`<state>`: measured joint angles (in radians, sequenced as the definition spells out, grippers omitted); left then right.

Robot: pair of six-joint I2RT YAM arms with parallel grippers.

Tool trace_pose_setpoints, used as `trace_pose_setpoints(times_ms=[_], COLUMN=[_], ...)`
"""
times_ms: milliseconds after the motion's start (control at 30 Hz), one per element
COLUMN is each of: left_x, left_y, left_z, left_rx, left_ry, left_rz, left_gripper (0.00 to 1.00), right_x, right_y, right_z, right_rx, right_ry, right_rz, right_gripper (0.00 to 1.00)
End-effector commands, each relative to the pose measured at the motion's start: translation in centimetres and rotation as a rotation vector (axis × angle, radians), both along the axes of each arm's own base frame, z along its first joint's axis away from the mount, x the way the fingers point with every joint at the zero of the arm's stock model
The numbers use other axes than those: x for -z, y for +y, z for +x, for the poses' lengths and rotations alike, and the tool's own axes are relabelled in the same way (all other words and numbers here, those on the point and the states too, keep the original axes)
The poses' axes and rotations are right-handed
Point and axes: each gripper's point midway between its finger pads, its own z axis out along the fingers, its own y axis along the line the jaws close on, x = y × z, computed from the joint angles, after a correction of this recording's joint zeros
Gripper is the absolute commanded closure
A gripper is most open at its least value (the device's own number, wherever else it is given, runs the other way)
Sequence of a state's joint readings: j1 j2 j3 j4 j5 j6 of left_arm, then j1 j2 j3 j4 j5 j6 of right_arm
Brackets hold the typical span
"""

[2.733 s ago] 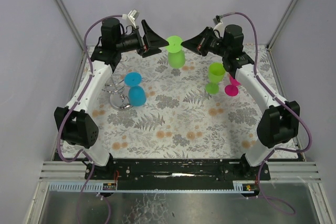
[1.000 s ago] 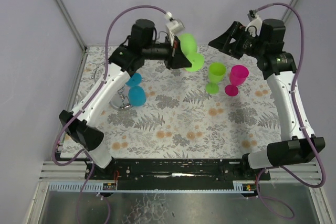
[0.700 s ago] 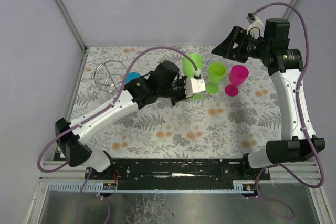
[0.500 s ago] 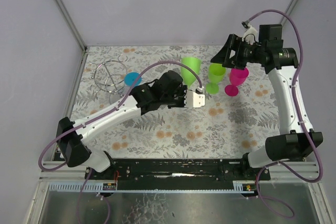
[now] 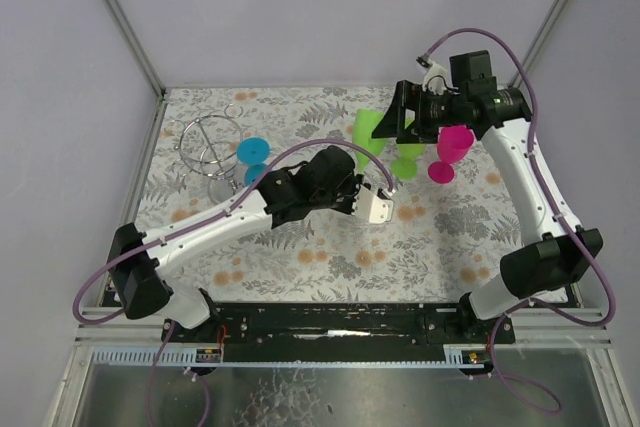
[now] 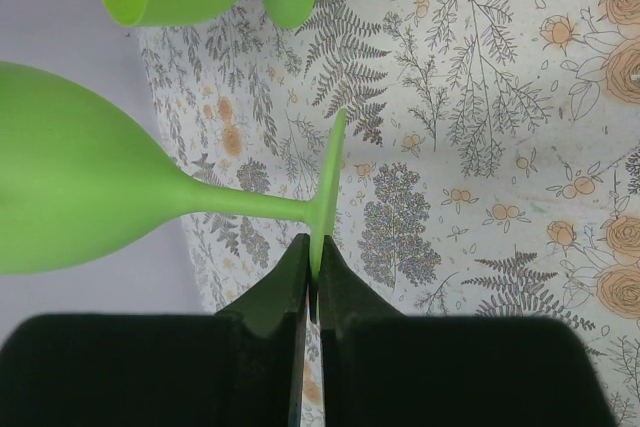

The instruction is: Take the wine glass off the wine glass rack

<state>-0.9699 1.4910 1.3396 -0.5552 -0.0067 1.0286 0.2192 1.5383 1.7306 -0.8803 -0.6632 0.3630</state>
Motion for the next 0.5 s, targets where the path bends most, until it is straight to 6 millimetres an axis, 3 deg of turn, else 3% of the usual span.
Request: trace_pose_setpoints(times_ms=[0,33,367,467], left_x=[-2.3,-2.3,-2.1,-2.0], left_y=[-0.6,-0.7,-0.8,-0.9], left_z=[0.3,0.2,-0.6,-0.7], left_rx=[0.015,0.017,0.045,0.05], left_ry=[-0.09,-0.089,-0.098,-0.101], left_rz=[-0.052,-0.052,-0.04,-0.034], left_gripper=[1.0,1.0,1.0,1.0], right_x=[-0.5,-0.4,0.8,0.6], right_y=[1.1,1.4,3.6,4.0], right_z=[1.3,1.4,2.8,2.7], right_rx=[-0.004,-0.008,-0.036,-0.051], right_ry=[-0.046,-0.046,-0.03,-0.03], right_rz=[-0.003,-0.001,0.004,0.005], right_gripper=[0.05,0.0,0.0,0.05])
